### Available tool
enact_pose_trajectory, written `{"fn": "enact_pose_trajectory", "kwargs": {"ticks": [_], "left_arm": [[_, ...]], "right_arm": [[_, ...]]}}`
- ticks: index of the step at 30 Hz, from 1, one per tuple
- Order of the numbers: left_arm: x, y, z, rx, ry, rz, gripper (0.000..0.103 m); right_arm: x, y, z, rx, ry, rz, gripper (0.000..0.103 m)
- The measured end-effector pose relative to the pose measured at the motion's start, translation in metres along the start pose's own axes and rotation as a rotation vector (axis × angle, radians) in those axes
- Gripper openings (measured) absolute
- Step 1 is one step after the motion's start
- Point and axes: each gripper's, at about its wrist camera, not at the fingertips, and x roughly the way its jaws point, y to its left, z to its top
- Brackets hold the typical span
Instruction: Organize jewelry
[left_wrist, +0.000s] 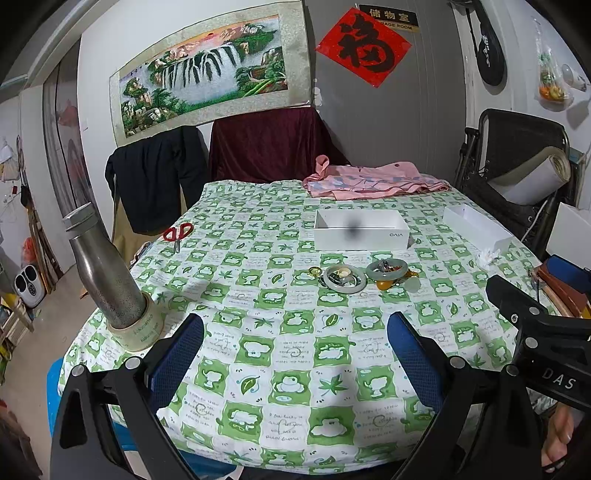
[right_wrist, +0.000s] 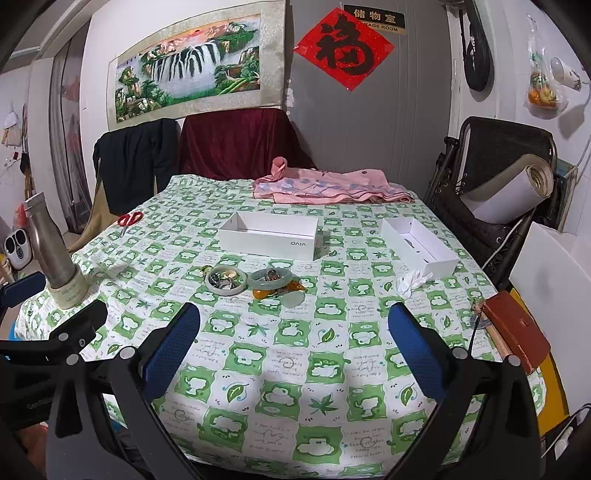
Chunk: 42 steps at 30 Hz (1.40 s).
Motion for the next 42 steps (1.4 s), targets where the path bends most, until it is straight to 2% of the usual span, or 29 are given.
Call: {"fn": "enact_pose_trajectory", "kwargs": {"ticks": [29,36,42], "left_arm": [[0.0,0.002,0.0,-0.002,0.0,-0.004,0.098],[0.011,0.001,-0.005,0.004,0.021,-0.012,0.098],[0.038,0.005,-0.01,-0.003,0.063,0.006,0.098]], "right_arm": [[-0.003,0.0,0.002,0.009,-0.016,0.007,0.097],[0.005,-0.001,-0.002,0.019,0.002,0.015,0.097],[0.03,-0.017,-0.007,0.05,0.036,0.009,0.097]]}}
